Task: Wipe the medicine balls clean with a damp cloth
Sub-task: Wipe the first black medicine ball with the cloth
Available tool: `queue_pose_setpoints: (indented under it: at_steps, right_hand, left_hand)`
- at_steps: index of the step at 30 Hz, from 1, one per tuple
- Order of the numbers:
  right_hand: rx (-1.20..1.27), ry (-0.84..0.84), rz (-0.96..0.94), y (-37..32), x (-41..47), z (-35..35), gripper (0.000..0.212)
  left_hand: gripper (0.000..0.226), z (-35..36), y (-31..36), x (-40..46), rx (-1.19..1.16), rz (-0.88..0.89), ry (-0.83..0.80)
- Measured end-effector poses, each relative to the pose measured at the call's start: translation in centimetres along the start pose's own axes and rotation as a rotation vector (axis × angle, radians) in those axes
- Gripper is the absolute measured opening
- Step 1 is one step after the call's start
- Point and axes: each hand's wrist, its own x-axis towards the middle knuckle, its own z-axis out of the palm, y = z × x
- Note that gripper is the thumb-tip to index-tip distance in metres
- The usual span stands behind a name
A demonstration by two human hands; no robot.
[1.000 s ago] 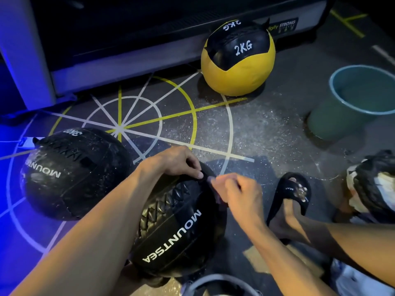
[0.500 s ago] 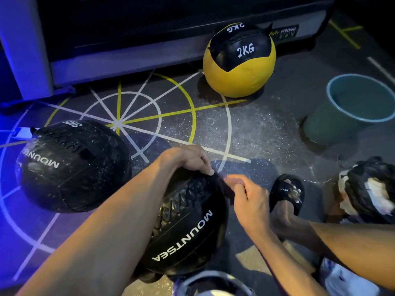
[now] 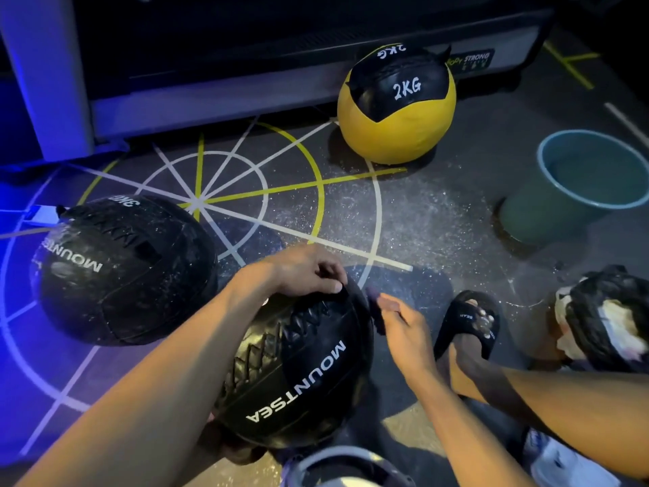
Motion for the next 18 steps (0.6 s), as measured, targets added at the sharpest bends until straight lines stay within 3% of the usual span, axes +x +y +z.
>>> queue_pose_setpoints:
  at_steps: [2, 5, 8, 11, 15, 18]
  right_hand:
    - [-0.087, -0.065, -0.084, -0.6, -0.7, 0.9, 0.031]
    - [-0.101, -0.103, -0.152, -1.7, -1.8, 1.9, 0.041]
    - [-0.107, -0.07, -0.166, -1.7, -2.6, 2.9, 0.045]
    - [-0.107, -0.049, -0.255, -3.0, -4.4, 4.0, 0.039]
    - [-0.238, -0.157, -0.581, -3.9, -4.7, 4.4, 0.031]
    - [-0.309, -0.089, -0.365, -3.5, -1.7, 2.8, 0.037]
  left_hand:
    - [0.026, 1.8, -0.6, -3.2, 0.073, 0.057, 0.157]
    - [0.046, 6.3, -1.9, -7.7, 0.209, -0.075, 0.457]
    - [0.044, 10.3, -2.8, -9.1, 0.125, -0.098, 0.633]
    - [0.039, 12.0, -3.4, -8.8, 0.092, -0.064, 0.716]
    - [0.036, 12.2, -3.7, -8.7, 0.043, -0.042, 0.758]
    - [0.035, 12.5, -3.2, -8.8, 0.03, -0.031, 0.772]
